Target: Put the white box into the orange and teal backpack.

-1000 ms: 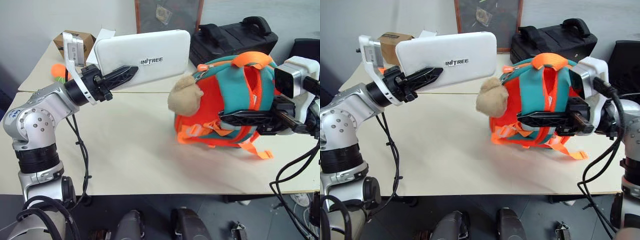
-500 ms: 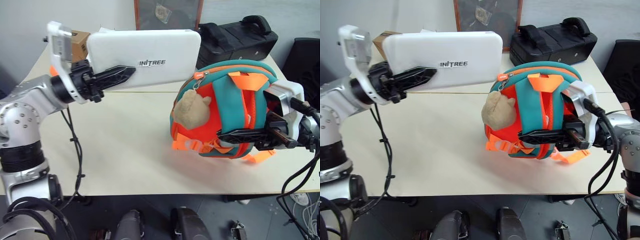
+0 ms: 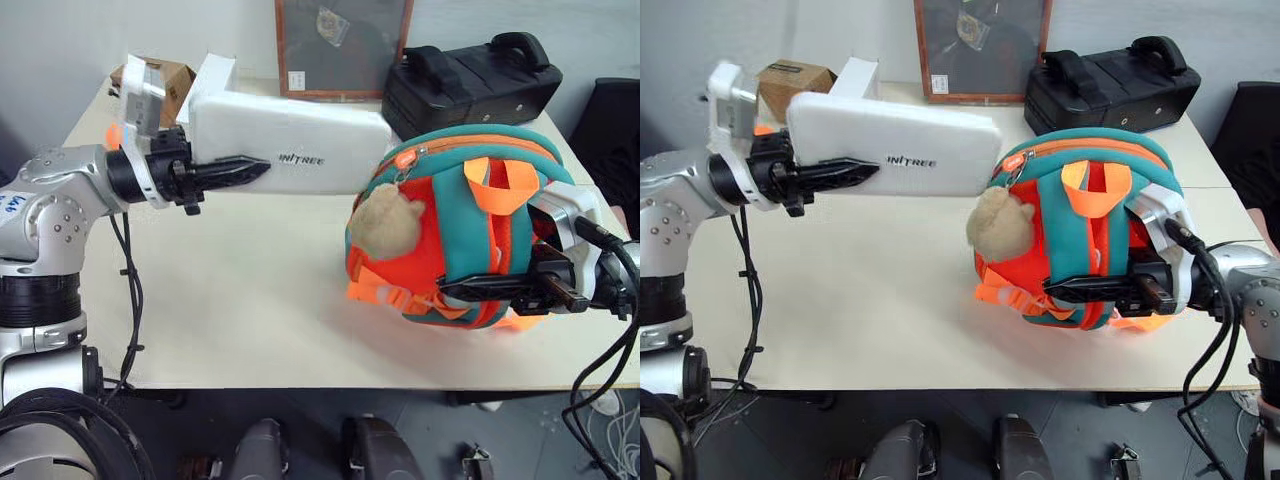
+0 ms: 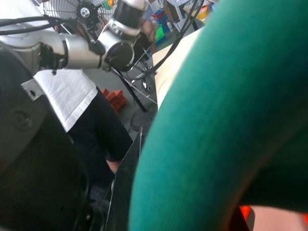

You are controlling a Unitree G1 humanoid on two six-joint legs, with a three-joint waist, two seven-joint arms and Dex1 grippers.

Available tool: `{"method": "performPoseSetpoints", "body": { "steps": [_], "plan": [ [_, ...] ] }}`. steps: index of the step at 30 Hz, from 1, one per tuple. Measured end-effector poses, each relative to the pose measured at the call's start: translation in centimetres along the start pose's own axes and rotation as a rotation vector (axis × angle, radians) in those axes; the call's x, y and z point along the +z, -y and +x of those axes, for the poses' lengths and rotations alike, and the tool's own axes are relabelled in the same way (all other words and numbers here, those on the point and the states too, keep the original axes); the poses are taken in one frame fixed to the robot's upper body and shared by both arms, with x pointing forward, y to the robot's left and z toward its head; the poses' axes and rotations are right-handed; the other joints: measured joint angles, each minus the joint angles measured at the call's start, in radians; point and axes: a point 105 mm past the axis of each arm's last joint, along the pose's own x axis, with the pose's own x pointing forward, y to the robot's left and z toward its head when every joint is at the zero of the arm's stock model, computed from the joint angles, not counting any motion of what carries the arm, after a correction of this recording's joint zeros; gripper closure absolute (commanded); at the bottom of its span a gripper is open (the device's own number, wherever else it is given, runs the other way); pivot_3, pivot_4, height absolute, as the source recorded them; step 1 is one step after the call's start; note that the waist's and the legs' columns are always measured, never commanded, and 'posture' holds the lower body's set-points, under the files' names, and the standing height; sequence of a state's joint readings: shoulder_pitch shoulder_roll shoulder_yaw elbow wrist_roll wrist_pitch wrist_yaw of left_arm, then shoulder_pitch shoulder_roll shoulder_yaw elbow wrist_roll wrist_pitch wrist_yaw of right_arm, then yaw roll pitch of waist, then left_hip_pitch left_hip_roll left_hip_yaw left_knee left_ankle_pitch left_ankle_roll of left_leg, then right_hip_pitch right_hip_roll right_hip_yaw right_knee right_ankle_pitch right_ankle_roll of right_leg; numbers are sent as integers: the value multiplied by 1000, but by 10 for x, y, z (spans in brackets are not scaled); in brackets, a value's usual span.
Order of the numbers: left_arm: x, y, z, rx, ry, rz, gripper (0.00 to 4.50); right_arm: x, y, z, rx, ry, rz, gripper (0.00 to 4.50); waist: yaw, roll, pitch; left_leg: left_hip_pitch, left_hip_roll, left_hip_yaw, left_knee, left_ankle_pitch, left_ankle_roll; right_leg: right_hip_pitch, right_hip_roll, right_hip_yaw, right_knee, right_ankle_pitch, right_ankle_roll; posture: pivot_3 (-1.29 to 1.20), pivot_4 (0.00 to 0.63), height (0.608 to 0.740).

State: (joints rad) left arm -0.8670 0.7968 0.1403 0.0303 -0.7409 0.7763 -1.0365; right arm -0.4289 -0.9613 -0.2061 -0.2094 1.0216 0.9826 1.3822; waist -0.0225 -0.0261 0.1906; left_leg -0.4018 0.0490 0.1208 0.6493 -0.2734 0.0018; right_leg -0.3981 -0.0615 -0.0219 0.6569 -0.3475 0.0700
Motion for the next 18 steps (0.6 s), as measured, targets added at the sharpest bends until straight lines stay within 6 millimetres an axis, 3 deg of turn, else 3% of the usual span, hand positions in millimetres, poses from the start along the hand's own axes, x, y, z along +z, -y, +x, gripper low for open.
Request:
{"method": "performPoseSetpoints", "body": {
  "steps": [8,18],
  "plan": [
    [-5,5,13,-72,21,-27,3154,0,-2,-3,-4,6,1,4492,-2,0,0,-1,0,0,2,0,1,0,0,0,0,0,0,0,150,740],
    [-41,20,28,-138,-102,31,3154,2,2,-4,-34,16,1,4492,-1,0,0,0,0,0,3,0,1,0,0,0,2,0,0,0,150,740]
  ]
}}
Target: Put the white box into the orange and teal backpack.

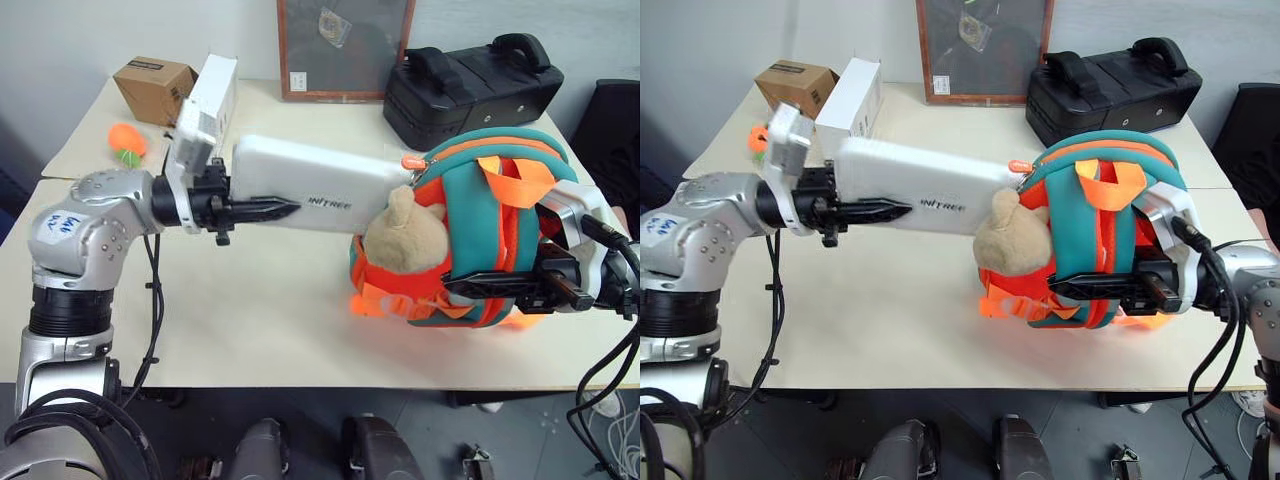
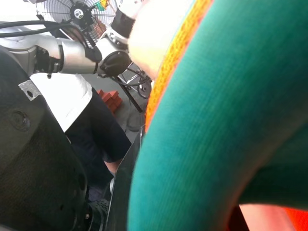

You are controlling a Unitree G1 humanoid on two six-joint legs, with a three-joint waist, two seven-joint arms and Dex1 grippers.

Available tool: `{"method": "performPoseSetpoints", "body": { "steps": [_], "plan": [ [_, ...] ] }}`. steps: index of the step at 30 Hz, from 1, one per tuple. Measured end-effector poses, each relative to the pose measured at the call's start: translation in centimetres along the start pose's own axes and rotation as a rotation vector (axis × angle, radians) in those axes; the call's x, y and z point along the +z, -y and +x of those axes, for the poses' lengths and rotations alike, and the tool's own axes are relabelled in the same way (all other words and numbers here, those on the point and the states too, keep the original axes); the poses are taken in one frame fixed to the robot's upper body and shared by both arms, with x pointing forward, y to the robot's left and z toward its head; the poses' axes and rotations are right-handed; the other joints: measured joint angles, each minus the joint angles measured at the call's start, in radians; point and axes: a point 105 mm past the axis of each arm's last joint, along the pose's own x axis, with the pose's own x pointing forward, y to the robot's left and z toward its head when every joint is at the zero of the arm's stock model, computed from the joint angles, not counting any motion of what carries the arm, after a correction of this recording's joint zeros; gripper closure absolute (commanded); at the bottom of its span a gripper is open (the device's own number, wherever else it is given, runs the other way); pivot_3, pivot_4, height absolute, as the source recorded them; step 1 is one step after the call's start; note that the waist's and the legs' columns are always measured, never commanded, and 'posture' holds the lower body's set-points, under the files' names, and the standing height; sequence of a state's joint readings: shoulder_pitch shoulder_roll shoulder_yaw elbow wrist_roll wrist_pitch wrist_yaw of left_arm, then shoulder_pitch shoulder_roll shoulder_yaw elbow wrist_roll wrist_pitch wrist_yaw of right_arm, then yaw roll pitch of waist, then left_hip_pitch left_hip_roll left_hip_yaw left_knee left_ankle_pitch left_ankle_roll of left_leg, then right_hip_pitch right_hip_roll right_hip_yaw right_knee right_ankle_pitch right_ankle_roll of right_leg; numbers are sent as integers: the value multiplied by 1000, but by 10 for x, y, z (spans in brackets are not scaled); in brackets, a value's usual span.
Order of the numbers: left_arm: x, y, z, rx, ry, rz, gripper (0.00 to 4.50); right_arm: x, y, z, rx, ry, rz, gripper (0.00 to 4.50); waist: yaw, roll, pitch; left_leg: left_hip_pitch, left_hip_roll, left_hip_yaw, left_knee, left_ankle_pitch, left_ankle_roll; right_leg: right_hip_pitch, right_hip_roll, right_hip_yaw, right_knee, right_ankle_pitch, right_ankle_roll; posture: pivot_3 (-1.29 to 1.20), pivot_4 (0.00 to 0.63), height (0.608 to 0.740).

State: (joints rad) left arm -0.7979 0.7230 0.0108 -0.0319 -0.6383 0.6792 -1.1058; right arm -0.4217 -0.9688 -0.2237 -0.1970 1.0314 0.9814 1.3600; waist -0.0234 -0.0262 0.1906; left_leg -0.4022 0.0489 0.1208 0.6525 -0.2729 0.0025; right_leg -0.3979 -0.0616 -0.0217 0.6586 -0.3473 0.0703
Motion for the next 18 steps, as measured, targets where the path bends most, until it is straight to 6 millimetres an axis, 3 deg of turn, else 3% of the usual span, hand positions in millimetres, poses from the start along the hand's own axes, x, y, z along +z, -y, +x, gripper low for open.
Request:
{"method": "performPoseSetpoints", "body": {
  "steps": [5,11,18],
  "plan": [
    [-5,0,11,-35,-63,87,3154,0,0,2,11,6,-1,4492,2,0,0,0,0,0,0,0,1,0,0,0,0,0,0,0,150,740],
    [-5,-4,45,-102,-53,92,3154,0,2,7,23,7,-16,4492,22,0,0,0,-1,0,2,0,2,0,0,0,1,0,1,0,150,740],
    [9,-17,46,-122,-63,88,3154,-1,5,9,14,-12,-41,4492,21,0,0,-2,0,0,4,0,3,0,0,-1,1,0,1,0,150,740]
  ]
}}
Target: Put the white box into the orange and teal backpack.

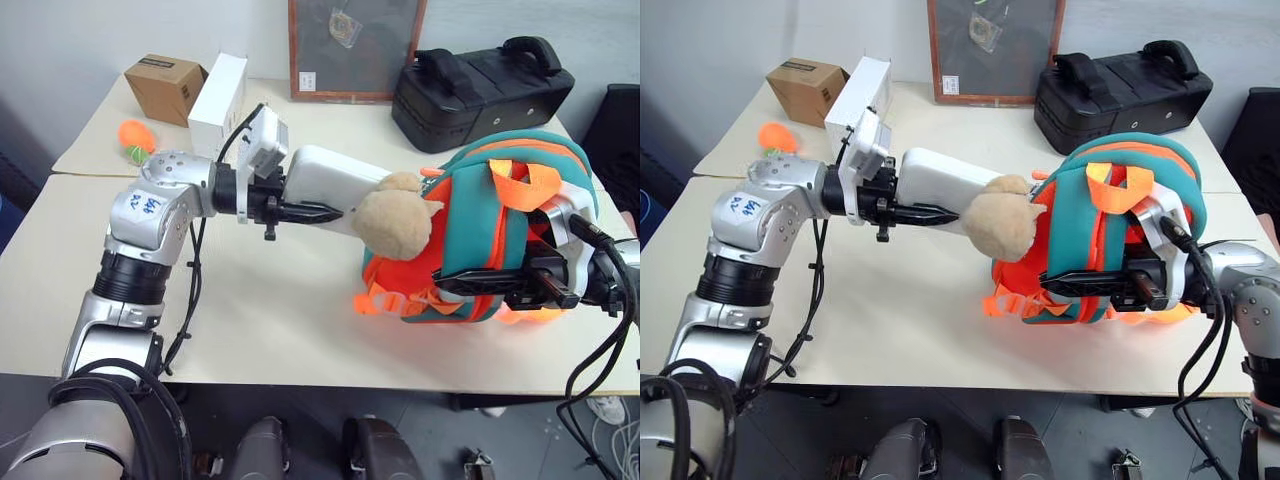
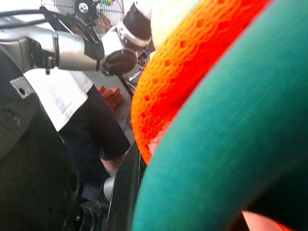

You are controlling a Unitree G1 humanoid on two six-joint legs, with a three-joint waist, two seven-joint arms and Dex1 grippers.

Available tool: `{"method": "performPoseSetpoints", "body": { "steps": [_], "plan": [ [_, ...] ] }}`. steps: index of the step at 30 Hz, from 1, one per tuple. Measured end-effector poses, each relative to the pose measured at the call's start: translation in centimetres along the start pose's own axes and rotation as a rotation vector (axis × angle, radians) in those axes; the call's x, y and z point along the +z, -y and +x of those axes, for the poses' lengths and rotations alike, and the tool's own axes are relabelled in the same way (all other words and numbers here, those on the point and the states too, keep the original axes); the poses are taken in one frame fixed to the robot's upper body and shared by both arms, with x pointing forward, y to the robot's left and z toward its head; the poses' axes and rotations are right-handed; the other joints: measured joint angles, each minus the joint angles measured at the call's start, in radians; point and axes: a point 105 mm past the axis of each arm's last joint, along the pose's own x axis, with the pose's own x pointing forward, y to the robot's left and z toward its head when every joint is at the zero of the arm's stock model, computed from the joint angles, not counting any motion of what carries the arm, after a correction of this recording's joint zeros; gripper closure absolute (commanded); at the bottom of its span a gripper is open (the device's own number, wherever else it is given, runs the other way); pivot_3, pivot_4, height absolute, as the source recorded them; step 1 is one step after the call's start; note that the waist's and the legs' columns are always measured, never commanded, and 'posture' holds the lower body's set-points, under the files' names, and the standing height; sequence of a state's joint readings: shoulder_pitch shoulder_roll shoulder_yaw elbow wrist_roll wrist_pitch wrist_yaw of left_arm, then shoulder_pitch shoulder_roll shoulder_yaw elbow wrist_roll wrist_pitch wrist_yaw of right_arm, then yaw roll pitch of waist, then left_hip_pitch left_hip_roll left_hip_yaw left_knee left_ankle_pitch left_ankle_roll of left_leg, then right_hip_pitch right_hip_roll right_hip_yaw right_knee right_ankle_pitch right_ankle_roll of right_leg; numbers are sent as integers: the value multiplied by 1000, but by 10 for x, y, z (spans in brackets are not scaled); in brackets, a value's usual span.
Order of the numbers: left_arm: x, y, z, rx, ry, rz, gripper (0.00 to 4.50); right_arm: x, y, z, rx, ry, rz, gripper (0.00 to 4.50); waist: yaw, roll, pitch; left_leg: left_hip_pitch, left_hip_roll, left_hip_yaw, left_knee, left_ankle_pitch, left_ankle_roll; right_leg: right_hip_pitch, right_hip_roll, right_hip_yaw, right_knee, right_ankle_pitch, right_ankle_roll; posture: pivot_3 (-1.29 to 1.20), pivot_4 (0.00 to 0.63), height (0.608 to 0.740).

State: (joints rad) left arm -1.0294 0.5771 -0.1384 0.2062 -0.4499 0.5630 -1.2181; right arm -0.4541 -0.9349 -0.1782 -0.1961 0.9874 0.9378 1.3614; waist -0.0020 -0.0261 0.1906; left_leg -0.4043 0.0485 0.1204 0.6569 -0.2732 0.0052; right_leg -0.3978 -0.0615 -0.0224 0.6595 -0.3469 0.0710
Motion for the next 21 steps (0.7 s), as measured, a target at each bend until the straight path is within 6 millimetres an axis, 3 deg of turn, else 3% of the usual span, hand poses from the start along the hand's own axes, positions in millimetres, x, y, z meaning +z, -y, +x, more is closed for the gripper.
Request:
{"method": "performPoseSetpoints", "body": {
  "steps": [5,11,13,18,21],
  "plan": [
    [12,-11,-16,13,-47,51,3154,-1,1,2,5,-9,5,4492,-5,0,0,0,1,0,0,0,0,0,1,0,1,0,0,0,150,740],
    [29,-12,-60,61,-11,3,3154,0,1,2,0,-10,3,4492,-19,0,0,0,1,0,0,0,0,-2,0,0,1,0,0,0,150,740],
    [32,-9,-66,60,11,-10,3154,-2,1,1,-7,-7,13,4492,-22,0,0,0,0,0,0,0,0,-1,0,0,1,0,0,0,150,740],
    [0,3,-61,15,-81,-46,3154,-5,-1,0,-8,-7,20,4492,-22,0,0,0,0,0,1,0,0,-1,0,0,2,0,0,0,150,740],
    [-5,6,-57,-13,-104,-50,3154,-5,-2,1,-10,-9,20,4492,-23,0,0,-1,1,0,2,0,0,-1,0,0,2,0,0,0,150,740]
  ]
}}
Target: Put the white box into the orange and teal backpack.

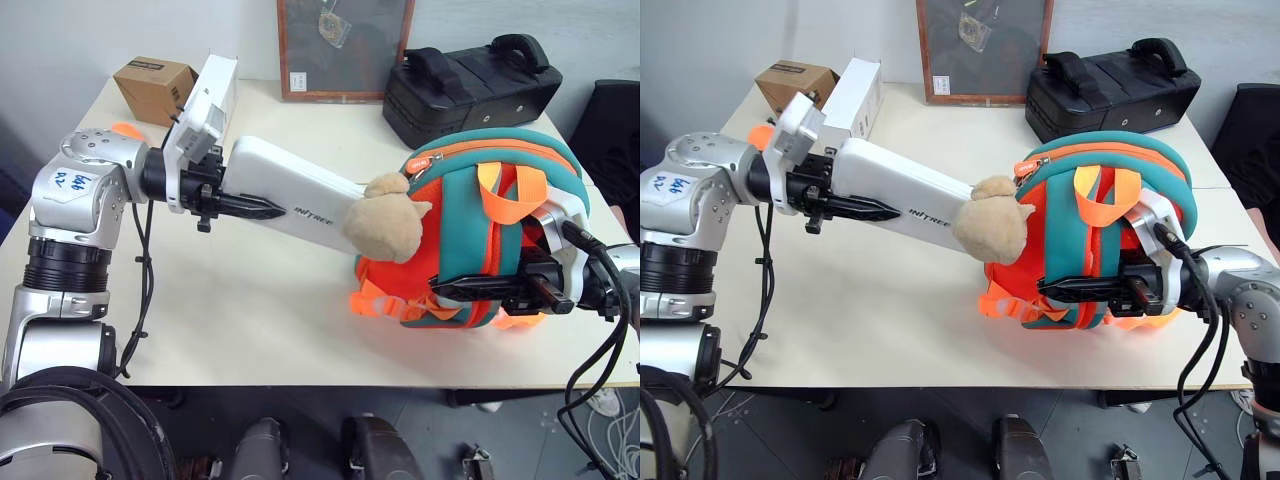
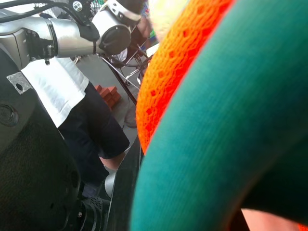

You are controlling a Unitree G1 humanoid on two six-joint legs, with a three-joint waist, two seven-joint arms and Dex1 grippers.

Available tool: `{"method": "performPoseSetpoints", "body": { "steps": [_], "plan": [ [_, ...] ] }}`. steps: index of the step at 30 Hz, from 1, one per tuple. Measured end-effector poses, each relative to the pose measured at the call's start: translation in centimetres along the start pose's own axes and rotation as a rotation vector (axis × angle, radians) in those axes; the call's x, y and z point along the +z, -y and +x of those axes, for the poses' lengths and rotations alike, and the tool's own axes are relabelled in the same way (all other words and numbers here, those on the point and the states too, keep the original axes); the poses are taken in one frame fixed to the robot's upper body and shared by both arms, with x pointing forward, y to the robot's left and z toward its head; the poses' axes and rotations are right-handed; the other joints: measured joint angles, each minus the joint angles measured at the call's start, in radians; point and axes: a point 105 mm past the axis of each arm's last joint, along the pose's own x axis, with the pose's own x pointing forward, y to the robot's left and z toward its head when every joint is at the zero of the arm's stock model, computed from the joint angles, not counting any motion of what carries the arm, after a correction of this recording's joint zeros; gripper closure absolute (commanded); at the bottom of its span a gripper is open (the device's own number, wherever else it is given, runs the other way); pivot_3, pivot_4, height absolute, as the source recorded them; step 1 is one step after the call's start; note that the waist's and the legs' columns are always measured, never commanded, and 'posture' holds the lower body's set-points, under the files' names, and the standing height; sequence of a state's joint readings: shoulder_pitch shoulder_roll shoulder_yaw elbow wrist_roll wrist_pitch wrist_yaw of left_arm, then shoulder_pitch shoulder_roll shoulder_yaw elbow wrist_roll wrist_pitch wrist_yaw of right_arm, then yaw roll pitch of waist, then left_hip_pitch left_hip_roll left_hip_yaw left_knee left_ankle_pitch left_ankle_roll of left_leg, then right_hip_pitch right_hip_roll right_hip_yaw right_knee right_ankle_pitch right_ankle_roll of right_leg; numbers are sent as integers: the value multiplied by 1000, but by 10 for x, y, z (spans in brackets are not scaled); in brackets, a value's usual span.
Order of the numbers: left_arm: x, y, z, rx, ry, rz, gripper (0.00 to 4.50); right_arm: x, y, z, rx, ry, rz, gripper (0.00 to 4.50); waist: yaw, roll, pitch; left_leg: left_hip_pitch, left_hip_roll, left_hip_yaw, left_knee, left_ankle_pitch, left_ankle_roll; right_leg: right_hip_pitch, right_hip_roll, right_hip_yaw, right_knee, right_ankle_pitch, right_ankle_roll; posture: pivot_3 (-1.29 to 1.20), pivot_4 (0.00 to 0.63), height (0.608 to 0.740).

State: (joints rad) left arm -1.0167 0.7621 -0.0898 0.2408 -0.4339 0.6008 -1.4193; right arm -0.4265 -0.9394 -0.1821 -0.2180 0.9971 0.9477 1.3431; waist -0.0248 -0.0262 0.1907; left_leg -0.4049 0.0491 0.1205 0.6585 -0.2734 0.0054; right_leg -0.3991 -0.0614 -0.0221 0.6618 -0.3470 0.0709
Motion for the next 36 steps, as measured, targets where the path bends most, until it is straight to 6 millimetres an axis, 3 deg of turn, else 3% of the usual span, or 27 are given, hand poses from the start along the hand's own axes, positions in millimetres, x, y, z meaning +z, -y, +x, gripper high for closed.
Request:
{"method": "performPoseSetpoints", "body": {
  "steps": [6,12,20,24,29,36],
  "plan": [
    [8,-15,25,-7,12,78,3154,-2,-3,0,0,-14,1,4492,11,0,0,-1,0,0,1,0,0,0,0,0,0,0,0,0,150,740],
    [25,-29,25,12,62,81,3154,-8,-10,-2,8,-35,12,4492,18,0,0,-1,0,0,1,-1,1,0,0,0,0,0,0,0,150,740],
    [54,-29,27,-42,204,20,3154,-9,-10,0,7,-40,-1,4492,19,0,0,-1,0,0,2,0,1,0,0,0,0,0,0,0,150,740],
    [41,-21,46,-104,199,1,3154,-6,-9,3,11,-36,-15,4492,20,0,0,0,0,0,2,0,1,0,0,0,1,0,0,0,150,740],
    [-1,-17,86,-118,162,-32,3154,-3,-9,7,20,-41,-19,4492,20,0,0,-1,0,0,3,0,1,0,0,0,1,0,0,0,150,740],
    [-12,-20,119,-126,234,-120,3154,-3,-11,10,26,-37,-10,4492,21,0,0,-1,0,0,3,-1,1,0,0,0,1,0,0,0,150,740]
  ]
}}
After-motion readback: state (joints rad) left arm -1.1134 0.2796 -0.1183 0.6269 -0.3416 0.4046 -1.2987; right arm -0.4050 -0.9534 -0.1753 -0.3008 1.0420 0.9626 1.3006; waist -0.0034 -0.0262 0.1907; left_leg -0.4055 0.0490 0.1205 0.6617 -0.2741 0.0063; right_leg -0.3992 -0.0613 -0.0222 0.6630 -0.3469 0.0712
